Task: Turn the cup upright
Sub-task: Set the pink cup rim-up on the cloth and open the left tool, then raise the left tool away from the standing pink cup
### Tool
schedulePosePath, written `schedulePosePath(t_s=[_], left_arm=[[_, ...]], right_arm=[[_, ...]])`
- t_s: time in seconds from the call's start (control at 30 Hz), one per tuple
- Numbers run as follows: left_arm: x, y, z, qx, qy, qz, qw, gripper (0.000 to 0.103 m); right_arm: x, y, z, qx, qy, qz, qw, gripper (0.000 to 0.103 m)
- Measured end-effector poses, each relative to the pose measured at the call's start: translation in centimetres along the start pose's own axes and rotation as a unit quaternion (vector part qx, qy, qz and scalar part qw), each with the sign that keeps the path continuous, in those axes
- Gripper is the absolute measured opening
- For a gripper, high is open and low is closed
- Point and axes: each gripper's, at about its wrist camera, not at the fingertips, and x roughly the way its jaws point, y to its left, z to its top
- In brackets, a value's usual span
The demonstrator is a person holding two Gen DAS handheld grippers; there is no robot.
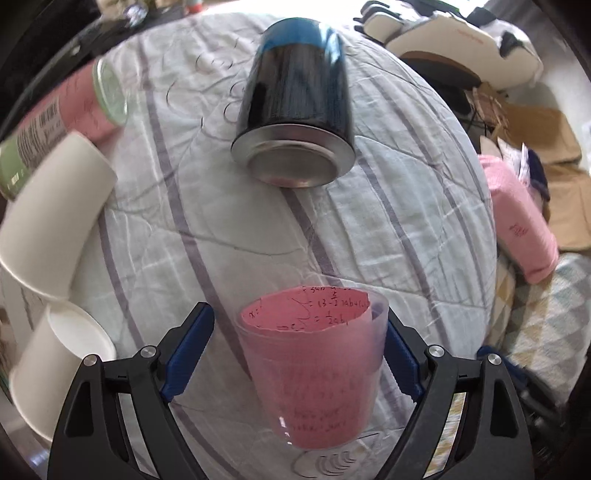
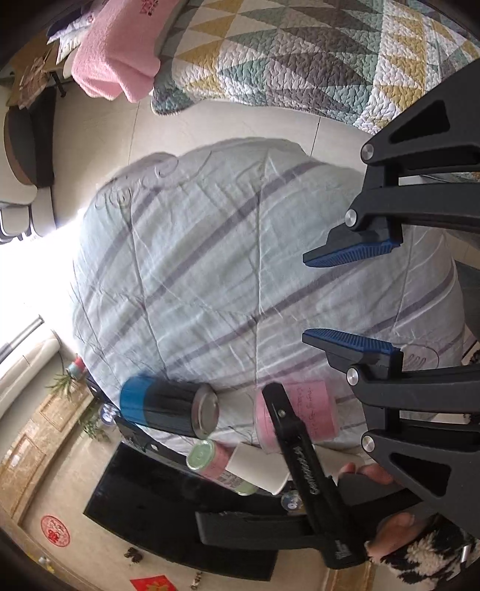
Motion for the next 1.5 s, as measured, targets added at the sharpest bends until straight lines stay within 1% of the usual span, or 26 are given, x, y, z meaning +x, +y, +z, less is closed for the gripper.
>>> schedulePosePath(t_s=[0.03, 0.07, 0.1, 0.17, 0.27, 0.37, 0.43, 0.5, 0.53, 0.6, 0.7, 0.77, 0.83, 0.93, 0.97, 1.03, 1.1, 1.13, 1.2, 1.27, 1.5], left_arm=[[-0.1, 0.2, 0.1, -0.007, 0.002, -0.002, 1.0, 0.083], [-0.1, 0.1, 0.1, -0.009, 0.003, -0.001, 1.0, 0.074], [-0.1, 0.2, 0.2, -0.011, 0.005, -0.003, 0.9999, 0.067], [-0.5, 0.2, 0.4, -0.012, 0.001, -0.01, 0.9999, 0.067], [-1.7, 0.0, 1.0, -0.011, -0.02, -0.017, 0.9996, 0.067], [-3.0, -0.2, 1.2, 0.007, -0.051, -0.027, 0.9983, 0.066], [-3.5, -0.3, 1.3, 0.026, -0.068, -0.023, 0.9971, 0.066], [-2.9, -0.3, 1.4, 0.033, -0.065, -0.013, 0.9972, 0.066], [-2.6, -0.3, 1.1, 0.034, -0.061, -0.012, 0.9975, 0.066], [-2.5, -0.5, 0.7, 0.039, -0.064, -0.016, 0.997, 0.066], [-2.7, -0.5, -1.0, 0.053, -0.086, -0.021, 0.9947, 0.067], [-3.0, -0.8, -2.3, 0.066, -0.099, -0.016, 0.9927, 0.067], [-3.1, -1.0, -3.5, 0.079, -0.105, -0.015, 0.9912, 0.067], [-2.2, -1.1, -4.8, 0.074, -0.082, -0.027, 0.9935, 0.067], [-2.0, -1.0, -5.2, 0.072, -0.075, -0.027, 0.9942, 0.068], [-2.0, -1.2, -5.8, 0.075, -0.075, -0.016, 0.9942, 0.074], [-2.2, -1.3, -6.0, 0.077, -0.081, 0.004, 0.9937, 0.086], [-2.4, -1.3, -6.1, 0.077, -0.083, 0.006, 0.9935, 0.088], [-2.7, -1.1, -6.0, 0.07, -0.09, 0.003, 0.9935, 0.094], [-3.2, -1.0, -5.9, 0.065, -0.098, 0.01, 0.993, 0.097], [-4.2, -1.1, -6.1, 0.069, -0.105, 0.014, 0.9919, 0.097]], right_arm=[[0.2, 0.3, 0.1, -0.006, 0.005, 0.0, 1.0, 0.036], [0.3, 0.5, 0.2, -0.013, 0.009, 0.001, 1.0, 0.036], [0.4, 0.8, 0.3, -0.019, 0.011, 0.003, 1.0, 0.036], [0.7, 1.3, 0.7, -0.031, 0.017, 0.008, 0.999, 0.036], [0.7, 1.9, 1.1, -0.043, 0.018, 0.012, 0.999, 0.036], [0.4, 2.4, 1.4, -0.055, 0.014, 0.015, 0.998, 0.036], [0.5, 2.8, 1.3, -0.065, 0.015, 0.017, 0.998, 0.036], [0.7, 3.0, 1.2, -0.067, 0.018, 0.017, 0.997, 0.036], [0.8, 3.0, 1.1, -0.066, 0.02, 0.017, 0.997, 0.036], [0.9, 3.1, 0.7, -0.062, 0.021, 0.018, 0.998, 0.036], [1.1, 3.0, 0.1, -0.061, 0.024, 0.016, 0.998, 0.036], [1.1, 2.9, -0.4, -0.059, 0.024, 0.012, 0.998, 0.036], [1.1, 2.7, -0.8, -0.054, 0.025, 0.011, 0.998, 0.036], [1.1, 2.6, -1.3, -0.052, 0.025, 0.007, 0.998, 0.036], [1.1, 2.6, -1.5, -0.051, 0.024, 0.007, 0.998, 0.036], [1.0, 2.6, -1.7, -0.051, 0.025, 0.005, 0.998, 0.036], [1.0, 2.6, -2.0, -0.05, 0.025, 0.005, 0.998, 0.036], [0.9, 2.6, -2.2, -0.048, 0.025, 0.005, 0.999, 0.036], [0.6, 2.6, -2.5, -0.047, 0.023, 0.003, 0.999, 0.036], [0.3, 2.7, -2.7, -0.048, 0.02, 0.001, 0.999, 0.037], [-0.7, 2.8, -2.9, -0.048, 0.011, -0.002, 0.999, 0.037]])
